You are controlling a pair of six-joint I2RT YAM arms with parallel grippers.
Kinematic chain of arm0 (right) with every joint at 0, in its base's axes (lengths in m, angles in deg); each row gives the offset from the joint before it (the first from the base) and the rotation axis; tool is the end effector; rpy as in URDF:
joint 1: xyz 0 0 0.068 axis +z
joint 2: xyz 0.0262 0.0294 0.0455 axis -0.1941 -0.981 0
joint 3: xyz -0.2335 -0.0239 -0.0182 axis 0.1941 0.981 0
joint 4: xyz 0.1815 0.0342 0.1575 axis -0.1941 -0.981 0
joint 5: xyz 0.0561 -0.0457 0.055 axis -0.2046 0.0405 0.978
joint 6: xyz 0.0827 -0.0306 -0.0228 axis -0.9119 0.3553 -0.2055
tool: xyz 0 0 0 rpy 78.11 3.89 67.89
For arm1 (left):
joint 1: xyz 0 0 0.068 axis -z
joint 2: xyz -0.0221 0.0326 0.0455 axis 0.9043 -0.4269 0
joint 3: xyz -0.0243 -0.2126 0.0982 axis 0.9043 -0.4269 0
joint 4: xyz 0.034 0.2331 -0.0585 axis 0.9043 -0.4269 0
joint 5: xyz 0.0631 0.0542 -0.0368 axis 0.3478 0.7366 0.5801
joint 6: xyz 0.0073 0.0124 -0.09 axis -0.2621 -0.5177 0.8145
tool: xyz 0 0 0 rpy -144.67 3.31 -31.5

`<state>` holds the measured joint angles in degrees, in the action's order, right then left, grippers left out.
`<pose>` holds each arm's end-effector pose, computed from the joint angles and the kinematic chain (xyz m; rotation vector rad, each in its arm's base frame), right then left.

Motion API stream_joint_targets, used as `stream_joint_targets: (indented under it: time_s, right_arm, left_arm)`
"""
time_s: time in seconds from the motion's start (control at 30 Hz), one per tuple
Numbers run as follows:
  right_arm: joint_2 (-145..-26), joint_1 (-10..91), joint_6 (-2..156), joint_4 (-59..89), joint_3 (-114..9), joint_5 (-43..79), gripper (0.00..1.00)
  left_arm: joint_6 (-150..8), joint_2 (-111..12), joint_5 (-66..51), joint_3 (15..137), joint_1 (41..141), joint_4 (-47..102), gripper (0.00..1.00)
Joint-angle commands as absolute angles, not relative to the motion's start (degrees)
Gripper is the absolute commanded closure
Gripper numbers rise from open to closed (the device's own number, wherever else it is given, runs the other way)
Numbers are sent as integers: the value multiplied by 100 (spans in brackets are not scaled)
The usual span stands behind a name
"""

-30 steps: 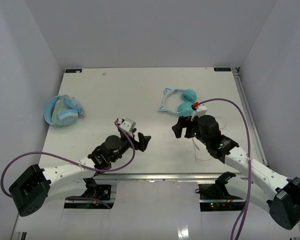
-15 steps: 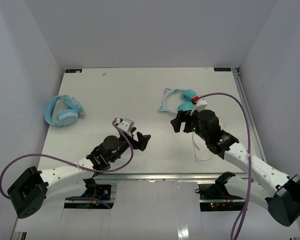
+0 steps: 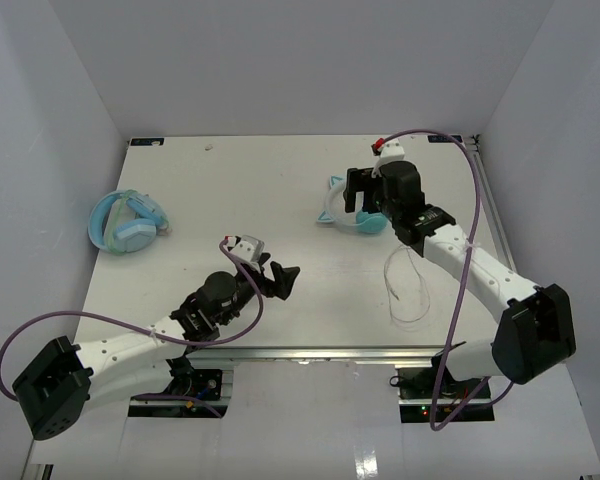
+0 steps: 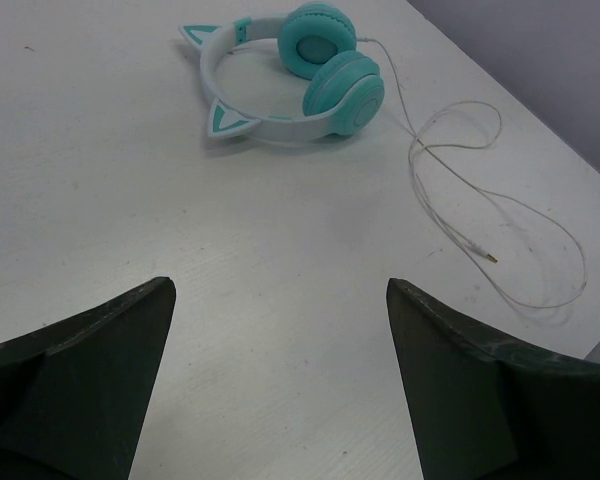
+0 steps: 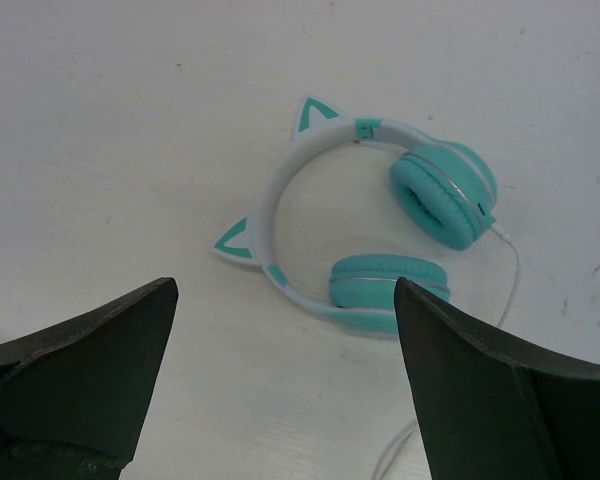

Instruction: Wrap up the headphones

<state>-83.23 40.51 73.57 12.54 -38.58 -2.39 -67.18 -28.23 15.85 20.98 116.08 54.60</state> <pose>0.3158 0.1575 0.2730 -0.1736 1.9135 0.2611 0.1762 -0.1867 0.1902 0.3361 1.7025 -0.6527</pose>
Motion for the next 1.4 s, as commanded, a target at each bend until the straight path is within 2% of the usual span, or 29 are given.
stream_joint_targets:
  time_s: [0.0,0.3,0.37,0.53,0.7,0.8,0.93,1.37]
  right_arm:
    - [-8447,3702,7823,1294,-4279,-405,4]
    - [-8870,3462,8223,1309,-4080,-374,0]
    - [-8859,3460,8456,1416,-3934,-196,4]
    - [-9092,3462,9157,1279,-3901,200,5]
    - [-9344,3458,9383,1198,-4015,-531,6]
    - [-9588,3407,9407,1190,-4290,-1016,10]
    - [-10143,3243,9548,1199,-4671,-1033,12]
    - [-11475,2817,9808,1191,-6002,-79,16]
  left_arm:
    - [-6614,-2644,1684,2069,11623,5456,2]
    - [-6574,-2717,1687,2108,11623,5427,3]
    - [-6568,-2705,1693,2088,11623,5464,3]
    - [-6561,-2698,1749,2078,11623,5465,3]
    - [-6561,-2678,1803,2052,11623,5474,3]
    - [-6547,-2779,1858,2096,11616,5436,3]
    - [-6517,-2923,1962,2195,11623,5311,4]
    - [-6457,-2829,1856,2193,11622,5273,6]
